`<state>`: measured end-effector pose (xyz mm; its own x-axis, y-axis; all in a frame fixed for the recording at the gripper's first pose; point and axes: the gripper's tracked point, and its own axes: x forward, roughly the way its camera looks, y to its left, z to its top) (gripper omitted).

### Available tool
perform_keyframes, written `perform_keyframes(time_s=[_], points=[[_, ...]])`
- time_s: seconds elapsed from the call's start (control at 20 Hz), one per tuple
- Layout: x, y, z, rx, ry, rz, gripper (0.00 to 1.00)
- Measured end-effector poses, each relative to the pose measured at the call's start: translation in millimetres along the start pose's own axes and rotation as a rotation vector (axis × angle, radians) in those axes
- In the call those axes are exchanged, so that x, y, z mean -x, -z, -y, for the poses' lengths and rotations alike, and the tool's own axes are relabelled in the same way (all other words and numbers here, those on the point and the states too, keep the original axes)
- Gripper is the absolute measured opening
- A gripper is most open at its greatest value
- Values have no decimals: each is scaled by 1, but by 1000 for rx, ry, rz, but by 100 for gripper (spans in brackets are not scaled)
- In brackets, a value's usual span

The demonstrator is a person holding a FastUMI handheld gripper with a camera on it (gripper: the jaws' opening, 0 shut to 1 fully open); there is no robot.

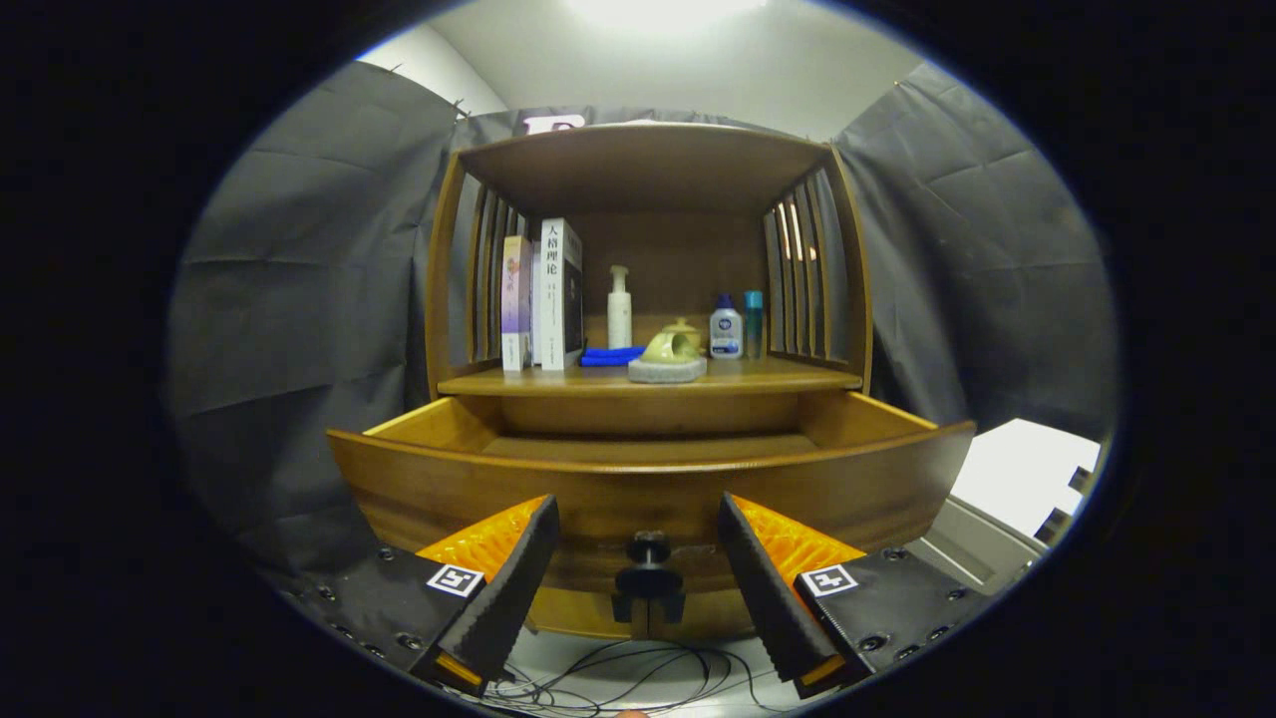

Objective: Pull open the drawer, take out the items inside it, and place them on the countertop above the cabinet.

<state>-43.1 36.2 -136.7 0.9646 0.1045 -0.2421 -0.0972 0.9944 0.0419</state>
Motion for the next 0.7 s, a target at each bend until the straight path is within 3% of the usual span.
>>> perform_keyframes(time_s=[0.3, 0.55, 0.7], points=[[-14, 30, 3, -37, -8, -37, 99], [-28, 24, -4, -15, -45, -23, 98], [-31, 23, 4, 4, -14, -20, 96]])
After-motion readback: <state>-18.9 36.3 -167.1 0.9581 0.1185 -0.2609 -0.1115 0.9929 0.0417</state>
